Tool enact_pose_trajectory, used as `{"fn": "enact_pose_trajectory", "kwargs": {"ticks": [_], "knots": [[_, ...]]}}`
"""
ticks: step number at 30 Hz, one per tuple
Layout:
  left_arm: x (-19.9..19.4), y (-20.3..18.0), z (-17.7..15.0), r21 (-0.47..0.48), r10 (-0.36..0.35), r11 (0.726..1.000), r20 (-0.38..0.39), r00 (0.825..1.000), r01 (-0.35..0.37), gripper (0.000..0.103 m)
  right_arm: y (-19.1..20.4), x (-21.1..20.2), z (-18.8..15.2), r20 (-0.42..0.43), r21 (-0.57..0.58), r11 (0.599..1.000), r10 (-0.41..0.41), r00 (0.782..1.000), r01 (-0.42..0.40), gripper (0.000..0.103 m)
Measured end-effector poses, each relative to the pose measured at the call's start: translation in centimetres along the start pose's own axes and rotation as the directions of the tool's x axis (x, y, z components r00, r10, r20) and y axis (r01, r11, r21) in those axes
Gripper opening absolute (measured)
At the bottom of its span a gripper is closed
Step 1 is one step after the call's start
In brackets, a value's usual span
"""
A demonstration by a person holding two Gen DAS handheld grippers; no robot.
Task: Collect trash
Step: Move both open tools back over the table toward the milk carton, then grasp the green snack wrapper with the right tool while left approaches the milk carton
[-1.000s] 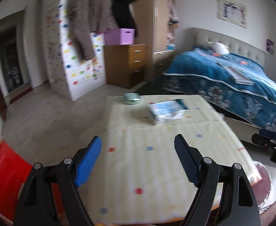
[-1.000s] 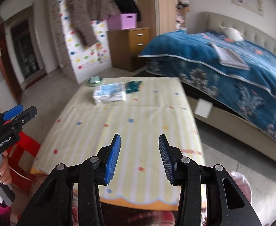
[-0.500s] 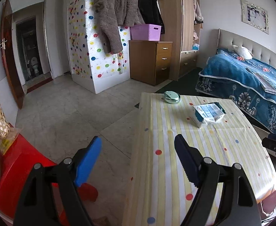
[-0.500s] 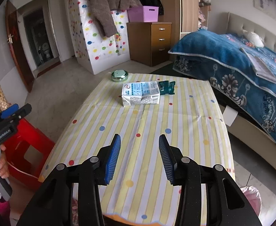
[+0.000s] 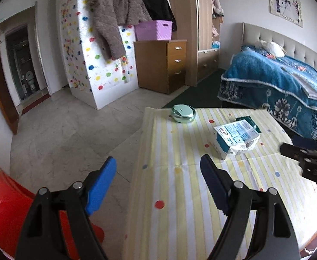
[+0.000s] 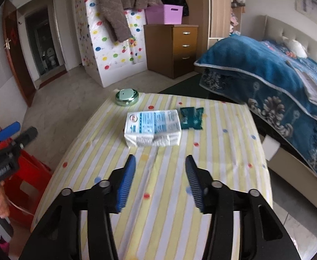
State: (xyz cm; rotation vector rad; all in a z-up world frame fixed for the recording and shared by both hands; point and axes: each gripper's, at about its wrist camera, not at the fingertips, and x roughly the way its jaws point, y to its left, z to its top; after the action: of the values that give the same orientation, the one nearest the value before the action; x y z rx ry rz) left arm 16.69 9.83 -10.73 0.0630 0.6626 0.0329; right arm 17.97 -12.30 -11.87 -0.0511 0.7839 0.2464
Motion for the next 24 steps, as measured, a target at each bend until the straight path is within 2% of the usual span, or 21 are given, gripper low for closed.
{"fn": "enact_pose_trajectory", "kwargs": {"ticks": [8, 14, 20, 24], "knots": [[5.3, -0.9, 0.6, 0.014, -0.006, 1.0, -0.055, 0.998, 0.006, 0.078, 1.1, 8.1, 5.2, -0.052, -0.022, 1.0, 0.013, 0.999, -0.014, 0.055], [7.1, -1.1, 0.8, 0.026, -0.026, 0.999, -0.078, 0.997, 0.028, 0.078, 1.9, 12.4, 7.3, -0.082, -0.019, 1.0, -0.008, 0.997, 0.006, 0.058], [7.1, -0.7, 0.5, 0.03, -0.04, 0.999, -0.089, 0.995, 0.043, 0.078, 2.2, 13.7, 8.3, -0.143, -0.077, 0.997, 0.011, 0.99, -0.022, 0.056], [5.8, -0.5, -0.1, 0.034, -0.053, 0.998, -0.078, 0.996, 0.056, 0.078, 2.4, 11.6, 6.8, -0.21, -0.134, 0.988, 0.052, 0.976, -0.082, 0.051]]}}
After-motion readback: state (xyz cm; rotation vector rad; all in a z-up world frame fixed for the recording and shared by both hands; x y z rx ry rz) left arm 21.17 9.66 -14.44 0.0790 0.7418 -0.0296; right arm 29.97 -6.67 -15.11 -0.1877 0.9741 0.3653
